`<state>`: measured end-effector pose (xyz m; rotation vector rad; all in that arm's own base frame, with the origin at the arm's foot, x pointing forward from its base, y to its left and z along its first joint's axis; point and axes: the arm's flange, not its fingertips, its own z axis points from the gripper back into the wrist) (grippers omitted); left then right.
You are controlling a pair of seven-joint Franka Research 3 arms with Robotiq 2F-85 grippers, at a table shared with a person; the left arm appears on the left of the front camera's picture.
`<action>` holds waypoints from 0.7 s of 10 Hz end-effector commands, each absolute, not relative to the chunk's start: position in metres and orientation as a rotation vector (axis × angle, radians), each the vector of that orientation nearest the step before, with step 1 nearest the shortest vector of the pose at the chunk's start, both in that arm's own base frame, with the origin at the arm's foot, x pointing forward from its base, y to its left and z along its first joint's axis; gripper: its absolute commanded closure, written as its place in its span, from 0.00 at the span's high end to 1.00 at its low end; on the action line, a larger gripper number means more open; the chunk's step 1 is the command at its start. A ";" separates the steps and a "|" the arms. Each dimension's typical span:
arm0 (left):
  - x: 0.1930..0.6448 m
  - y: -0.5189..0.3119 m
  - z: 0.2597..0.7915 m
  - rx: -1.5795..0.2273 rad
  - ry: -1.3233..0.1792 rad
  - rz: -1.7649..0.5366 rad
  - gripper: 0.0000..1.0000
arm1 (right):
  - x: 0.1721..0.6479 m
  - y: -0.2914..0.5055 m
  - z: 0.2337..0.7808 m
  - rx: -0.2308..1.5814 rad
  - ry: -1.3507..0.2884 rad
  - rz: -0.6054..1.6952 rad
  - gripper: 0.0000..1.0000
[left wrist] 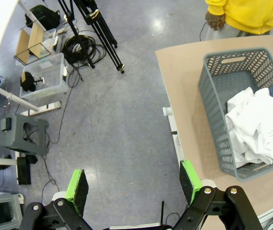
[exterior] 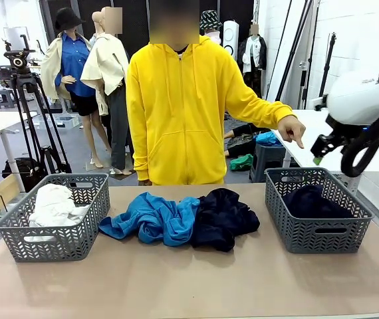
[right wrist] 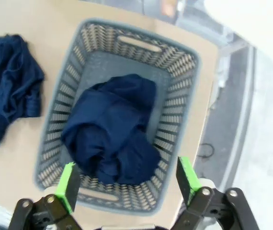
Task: Sort the tops and bottoms.
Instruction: Lift clothes from the center of the table with your left hand.
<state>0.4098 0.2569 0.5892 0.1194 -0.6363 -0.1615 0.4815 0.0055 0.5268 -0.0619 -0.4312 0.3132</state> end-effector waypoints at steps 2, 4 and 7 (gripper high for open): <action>0.412 0.200 0.618 0.069 -0.765 -0.250 1.00 | 0.466 -0.092 0.533 -0.162 -0.409 0.092 1.00; 0.415 0.136 0.644 0.031 -0.869 -0.383 1.00 | 0.439 -0.155 0.530 -0.204 -0.396 -0.028 1.00; 0.406 0.020 0.643 -0.079 -0.894 -0.602 1.00 | 0.414 -0.222 0.501 -0.161 -0.355 -0.201 1.00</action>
